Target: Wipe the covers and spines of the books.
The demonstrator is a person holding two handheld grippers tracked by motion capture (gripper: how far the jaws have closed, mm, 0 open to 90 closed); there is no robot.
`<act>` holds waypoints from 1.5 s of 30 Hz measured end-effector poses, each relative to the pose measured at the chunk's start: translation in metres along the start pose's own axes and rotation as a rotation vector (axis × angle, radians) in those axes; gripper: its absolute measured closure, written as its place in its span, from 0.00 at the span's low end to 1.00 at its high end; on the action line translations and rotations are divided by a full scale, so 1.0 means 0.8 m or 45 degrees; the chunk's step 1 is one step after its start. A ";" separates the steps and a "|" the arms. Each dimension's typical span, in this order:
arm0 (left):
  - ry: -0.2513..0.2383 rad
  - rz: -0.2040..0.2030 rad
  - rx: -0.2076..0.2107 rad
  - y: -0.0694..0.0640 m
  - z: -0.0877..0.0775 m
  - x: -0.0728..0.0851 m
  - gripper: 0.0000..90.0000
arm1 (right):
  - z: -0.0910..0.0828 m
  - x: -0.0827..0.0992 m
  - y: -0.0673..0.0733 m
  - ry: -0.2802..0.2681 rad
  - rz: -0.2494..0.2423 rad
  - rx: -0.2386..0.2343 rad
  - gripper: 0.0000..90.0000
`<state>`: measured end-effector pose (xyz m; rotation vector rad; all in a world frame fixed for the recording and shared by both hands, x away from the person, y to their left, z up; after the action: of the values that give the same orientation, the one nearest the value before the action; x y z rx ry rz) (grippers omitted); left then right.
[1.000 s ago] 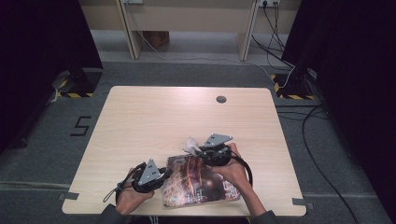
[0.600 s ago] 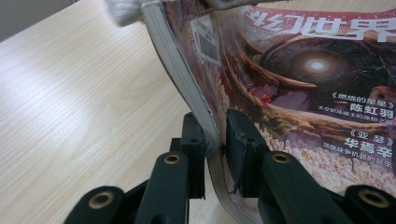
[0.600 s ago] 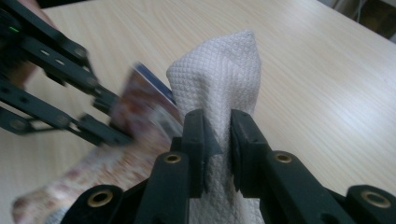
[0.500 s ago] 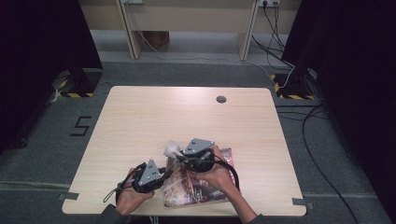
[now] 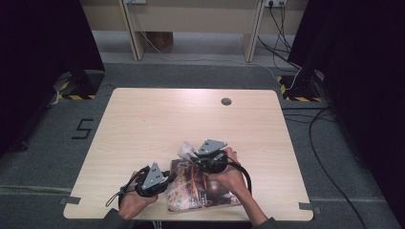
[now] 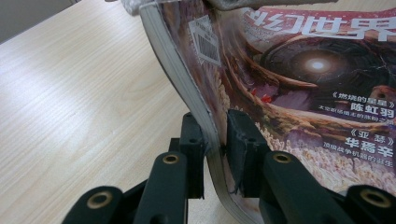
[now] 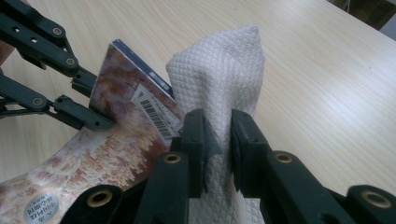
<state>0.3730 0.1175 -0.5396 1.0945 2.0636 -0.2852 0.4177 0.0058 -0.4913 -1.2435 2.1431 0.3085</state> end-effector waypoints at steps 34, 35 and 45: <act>0.005 0.013 -0.003 -0.001 0.000 0.000 0.85 | 0.004 0.058 -0.059 0.094 0.131 0.069 0.86; 0.006 0.013 -0.002 -0.001 0.000 0.000 0.85 | 0.004 0.058 -0.059 0.094 0.135 0.064 0.86; 0.004 0.016 -0.007 -0.001 -0.001 0.000 0.84 | 0.002 0.015 -0.013 0.031 0.008 0.044 0.86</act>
<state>0.3724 0.1172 -0.5392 1.1044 2.0583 -0.2714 0.4232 -0.0072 -0.4991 -1.2276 2.1643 0.2588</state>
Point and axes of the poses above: each handheld gripper's, and its own axes: z roughly forward along the jaws, x roughly out of its underside, y roughly to its left, the point moved 10 cm from there along z, roughly forward along the jaws, and after that the axes turned 11 degrees about y, right-handed, at the moved point
